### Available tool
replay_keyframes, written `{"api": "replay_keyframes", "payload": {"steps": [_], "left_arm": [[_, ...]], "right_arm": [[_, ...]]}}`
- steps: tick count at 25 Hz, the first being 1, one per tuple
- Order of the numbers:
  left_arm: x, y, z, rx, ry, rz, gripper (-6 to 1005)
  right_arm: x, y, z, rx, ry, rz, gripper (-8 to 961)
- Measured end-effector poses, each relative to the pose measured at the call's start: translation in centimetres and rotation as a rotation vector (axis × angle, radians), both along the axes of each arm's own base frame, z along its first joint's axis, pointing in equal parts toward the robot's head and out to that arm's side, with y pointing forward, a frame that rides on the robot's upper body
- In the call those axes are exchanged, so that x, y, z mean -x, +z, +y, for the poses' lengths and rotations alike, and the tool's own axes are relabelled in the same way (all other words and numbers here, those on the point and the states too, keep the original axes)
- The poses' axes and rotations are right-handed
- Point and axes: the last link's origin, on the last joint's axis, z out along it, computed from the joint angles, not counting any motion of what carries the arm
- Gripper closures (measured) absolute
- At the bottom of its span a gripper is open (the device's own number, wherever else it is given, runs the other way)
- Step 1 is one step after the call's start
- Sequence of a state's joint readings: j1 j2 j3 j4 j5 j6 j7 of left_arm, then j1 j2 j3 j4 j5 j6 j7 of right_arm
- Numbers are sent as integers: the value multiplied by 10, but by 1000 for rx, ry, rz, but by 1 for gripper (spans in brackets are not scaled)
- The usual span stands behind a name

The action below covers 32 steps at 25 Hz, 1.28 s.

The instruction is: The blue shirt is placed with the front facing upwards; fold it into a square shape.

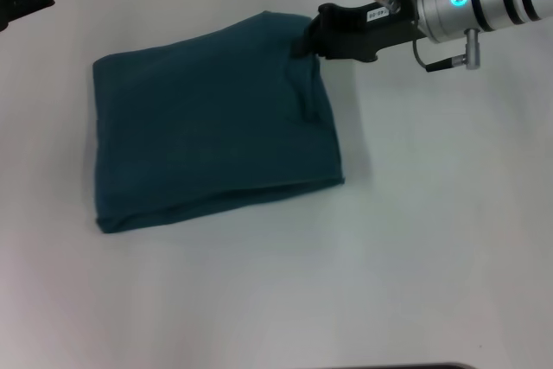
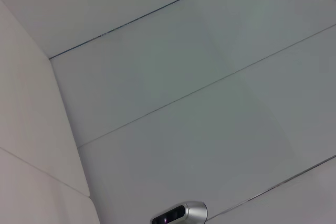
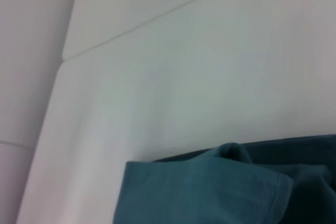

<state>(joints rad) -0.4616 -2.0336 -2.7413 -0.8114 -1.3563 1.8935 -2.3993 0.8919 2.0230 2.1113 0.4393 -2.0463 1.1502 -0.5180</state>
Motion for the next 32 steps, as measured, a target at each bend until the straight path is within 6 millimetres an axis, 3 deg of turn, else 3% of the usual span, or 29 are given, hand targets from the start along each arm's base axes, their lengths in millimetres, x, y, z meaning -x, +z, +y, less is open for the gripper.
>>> {"api": "replay_keyframes", "payload": {"steps": [10, 24, 29, 32], "left_arm": [[1, -3, -1, 7, 7, -2, 216], [2, -4, -3, 7, 12, -4, 216], [3, -4, -3, 8, 14, -6, 216], [3, -4, -3, 7, 13, -9, 216]], "right_arm": [[-6, -10, 1, -33, 55, -67, 861], [-17, 4, 12, -100, 43, -107, 839], [-19, 13, 18, -119, 62, -149, 605], [-23, 33, 25, -159, 52, -144, 565]]}}
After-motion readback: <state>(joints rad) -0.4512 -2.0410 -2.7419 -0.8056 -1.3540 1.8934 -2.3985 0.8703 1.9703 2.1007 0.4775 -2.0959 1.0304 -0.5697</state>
